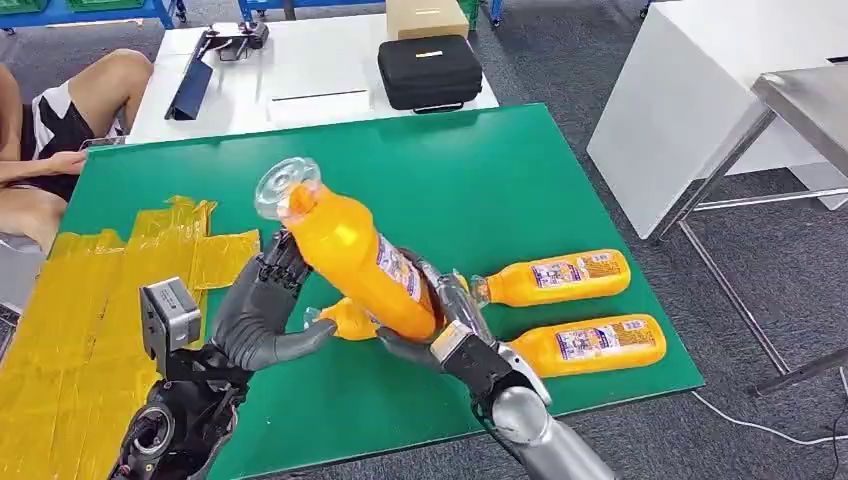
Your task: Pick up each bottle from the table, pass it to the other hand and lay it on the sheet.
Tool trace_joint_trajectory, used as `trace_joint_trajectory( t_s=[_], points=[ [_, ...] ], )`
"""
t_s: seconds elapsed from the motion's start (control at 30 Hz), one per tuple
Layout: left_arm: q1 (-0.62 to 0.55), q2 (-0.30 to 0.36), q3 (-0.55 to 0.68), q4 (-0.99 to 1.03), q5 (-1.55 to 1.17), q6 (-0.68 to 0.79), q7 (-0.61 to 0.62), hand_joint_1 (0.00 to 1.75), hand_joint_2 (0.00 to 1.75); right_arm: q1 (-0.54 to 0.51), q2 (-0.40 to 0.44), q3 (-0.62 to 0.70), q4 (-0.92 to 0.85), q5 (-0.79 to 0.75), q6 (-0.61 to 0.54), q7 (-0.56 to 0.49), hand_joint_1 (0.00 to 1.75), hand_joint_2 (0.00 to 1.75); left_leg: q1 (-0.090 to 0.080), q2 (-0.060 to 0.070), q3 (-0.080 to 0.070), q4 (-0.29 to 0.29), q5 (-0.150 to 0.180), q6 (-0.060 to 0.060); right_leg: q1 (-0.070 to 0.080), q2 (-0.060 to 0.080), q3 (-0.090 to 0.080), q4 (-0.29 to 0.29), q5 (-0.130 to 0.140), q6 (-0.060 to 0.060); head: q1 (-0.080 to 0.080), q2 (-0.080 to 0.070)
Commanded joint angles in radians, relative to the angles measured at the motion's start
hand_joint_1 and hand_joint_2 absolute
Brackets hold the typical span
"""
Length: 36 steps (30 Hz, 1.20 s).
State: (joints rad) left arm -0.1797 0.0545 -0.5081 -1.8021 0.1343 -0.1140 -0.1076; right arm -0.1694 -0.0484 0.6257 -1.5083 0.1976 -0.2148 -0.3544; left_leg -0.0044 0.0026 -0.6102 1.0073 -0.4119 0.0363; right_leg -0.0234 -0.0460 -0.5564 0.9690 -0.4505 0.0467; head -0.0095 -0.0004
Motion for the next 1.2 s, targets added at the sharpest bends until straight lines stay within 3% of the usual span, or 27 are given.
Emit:
trace_joint_trajectory(
  t_s=[0.03, 0.63, 0.67, 0.7, 0.73, 0.77, 0.8, 0.83, 0.87, 1.2],
  points=[
    [-0.038, -0.006, 0.006, 0.103, -0.006, 0.011, 0.006, 0.00, 1.75, -0.067, 0.001, 0.094, 0.113, -0.001, 0.007, 0.000, 1.75, 1.75, 0.001, 0.001, 0.004, -0.001, -0.001, -0.002, 0.001, 0.004, 0.005, -0.002, -0.001, -0.003, 0.000, 0.000],
    [-0.026, -0.017, 0.031, 0.165, -0.014, 0.070, 0.033, 0.00, 1.75, -0.087, 0.000, 0.161, 0.173, -0.002, 0.070, 0.035, 1.75, 1.75, 0.001, 0.001, 0.005, -0.001, -0.002, -0.002, 0.001, 0.004, 0.005, -0.002, -0.001, -0.003, 0.000, 0.000],
    [-0.026, -0.017, 0.032, 0.165, -0.011, 0.072, 0.031, 0.31, 1.75, -0.088, 0.000, 0.161, 0.174, -0.004, 0.072, 0.038, 1.75, 1.75, 0.001, 0.001, 0.003, -0.001, -0.001, -0.001, 0.000, 0.003, 0.003, -0.001, 0.000, -0.002, 0.000, 0.000],
    [-0.027, -0.015, 0.031, 0.165, -0.007, 0.075, 0.029, 0.35, 1.75, -0.088, -0.001, 0.160, 0.175, -0.004, 0.073, 0.040, 1.75, 1.75, 0.001, 0.001, 0.005, -0.001, -0.001, -0.002, 0.001, 0.004, 0.005, -0.002, -0.001, -0.003, 0.000, 0.000],
    [-0.027, -0.013, 0.030, 0.164, -0.005, 0.077, 0.028, 0.21, 1.75, -0.088, 0.000, 0.160, 0.176, -0.005, 0.075, 0.040, 1.75, 1.75, 0.002, 0.001, 0.006, -0.001, -0.002, -0.003, 0.001, 0.005, 0.006, -0.003, -0.001, -0.003, 0.000, 0.000],
    [-0.027, -0.011, 0.028, 0.164, -0.005, 0.078, 0.028, 0.72, 1.75, -0.089, 0.000, 0.159, 0.178, -0.005, 0.076, 0.041, 1.75, 1.75, 0.001, 0.001, 0.004, -0.001, -0.001, -0.002, 0.001, 0.004, 0.004, -0.002, -0.001, -0.002, 0.000, 0.000],
    [-0.026, -0.011, 0.029, 0.163, -0.002, 0.080, 0.028, 1.34, 1.75, -0.090, 0.000, 0.159, 0.179, -0.006, 0.077, 0.042, 1.75, 1.75, 0.001, 0.001, 0.005, -0.001, -0.002, -0.002, 0.001, 0.004, 0.006, -0.002, -0.001, -0.003, 0.000, 0.000],
    [-0.026, -0.011, 0.028, 0.162, -0.001, 0.081, 0.028, 1.45, 1.75, -0.090, 0.001, 0.159, 0.180, -0.006, 0.078, 0.043, 1.75, 1.75, 0.001, 0.001, 0.003, -0.001, -0.001, -0.002, 0.001, 0.004, 0.004, -0.002, -0.001, -0.002, 0.000, 0.000],
    [-0.024, -0.012, 0.029, 0.161, 0.002, 0.082, 0.027, 1.69, 1.75, -0.091, 0.001, 0.159, 0.181, -0.006, 0.078, 0.043, 1.75, 1.75, 0.001, 0.001, 0.005, -0.001, -0.002, -0.002, 0.001, 0.005, 0.005, -0.002, -0.001, -0.003, 0.000, 0.000],
    [-0.009, -0.018, 0.036, 0.145, 0.016, 0.086, 0.022, 1.75, 1.75, -0.085, -0.001, 0.151, 0.176, -0.014, 0.072, 0.049, 1.75, 1.75, 0.001, 0.001, 0.004, -0.001, -0.002, -0.002, 0.001, 0.004, 0.005, -0.002, -0.001, -0.003, 0.000, 0.000]
  ],
)
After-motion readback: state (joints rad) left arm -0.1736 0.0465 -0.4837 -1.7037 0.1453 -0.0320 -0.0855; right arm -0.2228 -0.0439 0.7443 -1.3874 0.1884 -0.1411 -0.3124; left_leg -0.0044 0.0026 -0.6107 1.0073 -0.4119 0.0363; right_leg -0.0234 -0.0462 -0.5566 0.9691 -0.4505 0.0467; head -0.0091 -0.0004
